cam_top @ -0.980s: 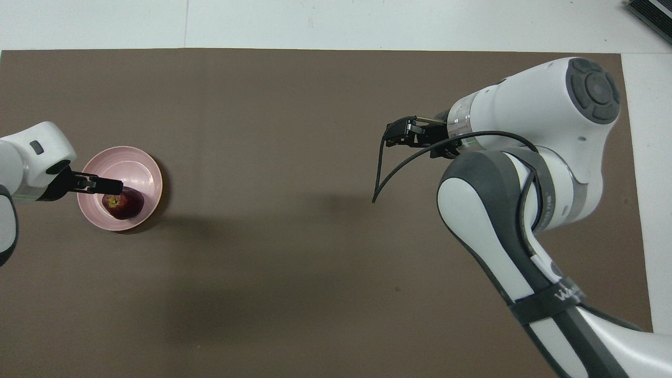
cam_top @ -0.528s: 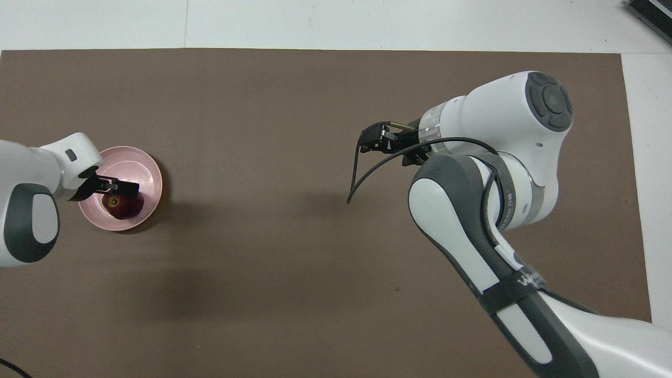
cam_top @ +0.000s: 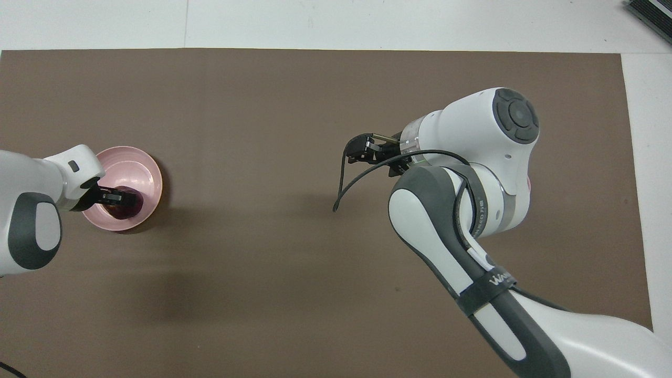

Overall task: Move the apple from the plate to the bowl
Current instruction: 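Lower the left gripper onto the apple while the right gripper advances inward, then lift the apple with the left gripper while the right gripper approaches it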

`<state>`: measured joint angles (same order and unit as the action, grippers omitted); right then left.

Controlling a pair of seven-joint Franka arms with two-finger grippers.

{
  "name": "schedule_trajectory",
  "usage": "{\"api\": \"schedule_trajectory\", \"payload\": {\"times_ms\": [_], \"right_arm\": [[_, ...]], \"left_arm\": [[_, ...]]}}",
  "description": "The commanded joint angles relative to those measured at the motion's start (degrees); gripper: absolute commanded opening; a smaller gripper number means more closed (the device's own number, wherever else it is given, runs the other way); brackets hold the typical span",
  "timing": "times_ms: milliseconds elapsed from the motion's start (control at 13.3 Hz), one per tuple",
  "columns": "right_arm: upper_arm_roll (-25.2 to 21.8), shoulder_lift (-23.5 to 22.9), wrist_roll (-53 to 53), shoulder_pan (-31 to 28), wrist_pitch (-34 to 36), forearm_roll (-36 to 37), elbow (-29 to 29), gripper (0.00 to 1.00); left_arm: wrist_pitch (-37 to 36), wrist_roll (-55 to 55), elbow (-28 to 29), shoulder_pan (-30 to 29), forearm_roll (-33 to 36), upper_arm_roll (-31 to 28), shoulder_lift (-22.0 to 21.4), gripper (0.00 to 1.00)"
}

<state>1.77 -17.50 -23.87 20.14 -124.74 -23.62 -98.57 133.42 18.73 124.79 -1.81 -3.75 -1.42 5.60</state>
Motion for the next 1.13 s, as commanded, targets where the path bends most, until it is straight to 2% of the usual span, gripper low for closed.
{"api": "schedule_trajectory", "payload": {"times_ms": [0, 302, 528, 678, 905, 1055], "right_arm": [[-0.01, -0.87, -1.96, 1.55, -3.13, -2.66, -1.10, 1.00], [-0.01, -1.05, -4.08, 1.92, -4.81, -4.84, -0.84, 1.00], [-0.01, -1.49, -4.51, 1.92, -7.52, -15.03, -0.40, 1.00], [-0.01, -1.57, -8.19, 2.09, -10.60, -22.23, -0.22, 1.00], [-0.01, -2.36, -17.57, 2.97, -13.60, -29.88, 1.96, 1.00], [-0.01, -4.55, -28.81, 4.28, -15.69, -30.44, 6.00, 1.00]], "left_arm": [[1.92, 2.45, 1.51, -0.73, -1.08, 0.10, -1.30, 0.00], [1.67, 2.45, -3.48, -2.32, -1.95, 0.45, -0.68, 0.00], [1.49, 2.54, -7.35, -1.79, -15.46, 1.32, 1.68, 0.00], [1.67, 2.45, -9.64, -1.09, -18.03, 3.78, 3.18, 0.00], [4.29, 2.54, -10.00, -0.38, -30.49, 7.29, 4.59, 0.00], [6.05, 2.45, -10.18, -0.30, -36.72, 9.84, 5.38, 0.00]]}}
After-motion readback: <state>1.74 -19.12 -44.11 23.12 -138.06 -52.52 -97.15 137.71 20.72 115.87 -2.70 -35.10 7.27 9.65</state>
